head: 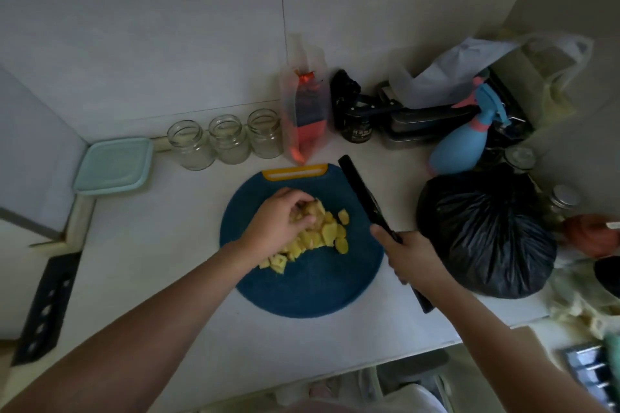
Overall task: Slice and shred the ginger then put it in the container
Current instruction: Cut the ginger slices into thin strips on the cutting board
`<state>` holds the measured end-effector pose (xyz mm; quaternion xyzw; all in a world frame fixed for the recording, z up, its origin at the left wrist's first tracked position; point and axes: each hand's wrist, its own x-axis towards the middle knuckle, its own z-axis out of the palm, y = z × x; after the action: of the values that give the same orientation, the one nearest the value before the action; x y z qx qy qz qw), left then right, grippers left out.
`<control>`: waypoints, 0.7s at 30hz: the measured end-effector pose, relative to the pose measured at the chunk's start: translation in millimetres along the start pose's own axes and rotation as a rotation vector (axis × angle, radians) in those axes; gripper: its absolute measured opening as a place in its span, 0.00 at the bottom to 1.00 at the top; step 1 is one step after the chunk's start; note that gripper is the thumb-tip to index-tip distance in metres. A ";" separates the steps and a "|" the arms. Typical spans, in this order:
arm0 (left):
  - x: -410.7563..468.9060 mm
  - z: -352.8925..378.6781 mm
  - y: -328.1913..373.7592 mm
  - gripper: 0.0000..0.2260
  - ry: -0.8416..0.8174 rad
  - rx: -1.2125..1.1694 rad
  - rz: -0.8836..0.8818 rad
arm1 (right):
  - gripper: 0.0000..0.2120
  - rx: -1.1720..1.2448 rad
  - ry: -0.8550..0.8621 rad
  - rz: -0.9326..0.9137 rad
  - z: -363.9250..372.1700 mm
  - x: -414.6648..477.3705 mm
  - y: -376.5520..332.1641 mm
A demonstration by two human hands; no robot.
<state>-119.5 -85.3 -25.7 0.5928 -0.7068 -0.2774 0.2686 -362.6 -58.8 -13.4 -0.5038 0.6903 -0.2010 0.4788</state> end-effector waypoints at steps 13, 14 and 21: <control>-101.1 -41.4 -59.8 0.10 0.651 -0.291 -0.403 | 0.31 -0.107 -0.595 0.110 98.7 -36.2 -16.7; -103.8 -38.4 -59.3 0.11 0.640 -0.270 -0.392 | 0.31 -0.140 -0.593 0.086 103.5 -36.4 -14.4; -110.6 -6.5 -59.0 0.13 0.464 -0.209 -0.299 | 0.31 -0.204 -0.358 0.046 106.8 -24.1 -2.3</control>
<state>-57.4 14.9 -68.6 0.7070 -0.4990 -0.2424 0.4387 -268.4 -16.5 -49.8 -0.5613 0.6222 -0.0263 0.5451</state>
